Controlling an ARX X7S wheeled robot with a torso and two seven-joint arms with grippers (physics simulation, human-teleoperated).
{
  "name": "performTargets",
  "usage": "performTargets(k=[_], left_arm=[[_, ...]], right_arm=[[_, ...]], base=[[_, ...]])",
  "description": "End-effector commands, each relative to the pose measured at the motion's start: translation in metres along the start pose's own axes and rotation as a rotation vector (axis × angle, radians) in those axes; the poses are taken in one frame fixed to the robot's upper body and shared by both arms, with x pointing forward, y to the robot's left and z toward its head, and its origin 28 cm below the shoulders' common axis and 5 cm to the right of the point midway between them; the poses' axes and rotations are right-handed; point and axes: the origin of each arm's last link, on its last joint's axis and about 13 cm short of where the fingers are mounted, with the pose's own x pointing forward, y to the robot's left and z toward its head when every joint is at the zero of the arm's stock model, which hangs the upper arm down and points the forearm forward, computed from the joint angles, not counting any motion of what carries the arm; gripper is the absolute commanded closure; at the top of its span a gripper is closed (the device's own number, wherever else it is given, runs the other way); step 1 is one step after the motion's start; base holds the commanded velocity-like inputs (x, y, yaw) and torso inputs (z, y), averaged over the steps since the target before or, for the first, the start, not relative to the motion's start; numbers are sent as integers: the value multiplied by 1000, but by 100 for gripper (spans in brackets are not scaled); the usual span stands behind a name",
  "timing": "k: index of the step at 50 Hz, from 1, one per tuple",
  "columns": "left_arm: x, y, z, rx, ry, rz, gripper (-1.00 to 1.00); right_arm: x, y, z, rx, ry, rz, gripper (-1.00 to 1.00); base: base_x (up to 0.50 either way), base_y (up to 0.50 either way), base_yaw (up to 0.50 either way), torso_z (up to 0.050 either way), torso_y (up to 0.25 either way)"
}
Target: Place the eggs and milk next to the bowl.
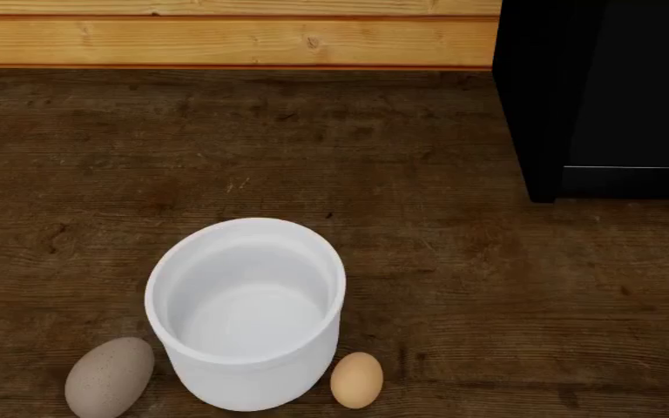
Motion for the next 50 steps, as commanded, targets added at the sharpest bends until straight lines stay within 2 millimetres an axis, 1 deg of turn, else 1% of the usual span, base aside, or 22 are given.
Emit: performTargets(k=[1, 12, 30, 38, 46, 50], left_arm=[[2, 2, -1, -6, -13, -9, -100], [1, 0, 2, -7, -15, -9, -100], [2, 0, -1, -16, -15, -13, -100], [2, 0, 0, -19, -15, -12, -100], [4, 1, 0, -19, -16, -14, -100], [3, 1, 1, -18, -16, -12, -100]], right_arm=[[1, -3, 2, 13, -11, -6, 100], [-1, -3, 4, 16, -16, -4, 100], [-10, -6, 33, 32, -161, 117, 100], [-10, -1, 41, 47, -209, 242, 100], [-4, 5, 44, 12, -237, 368, 100], [-1, 5, 51, -13, -262, 399, 100]], base=[[0, 0, 0, 0, 0], [0, 0, 0, 0, 0], [0, 0, 0, 0, 0], [0, 0, 0, 0, 0], [0, 0, 0, 0, 0], [0, 0, 0, 0, 0]])
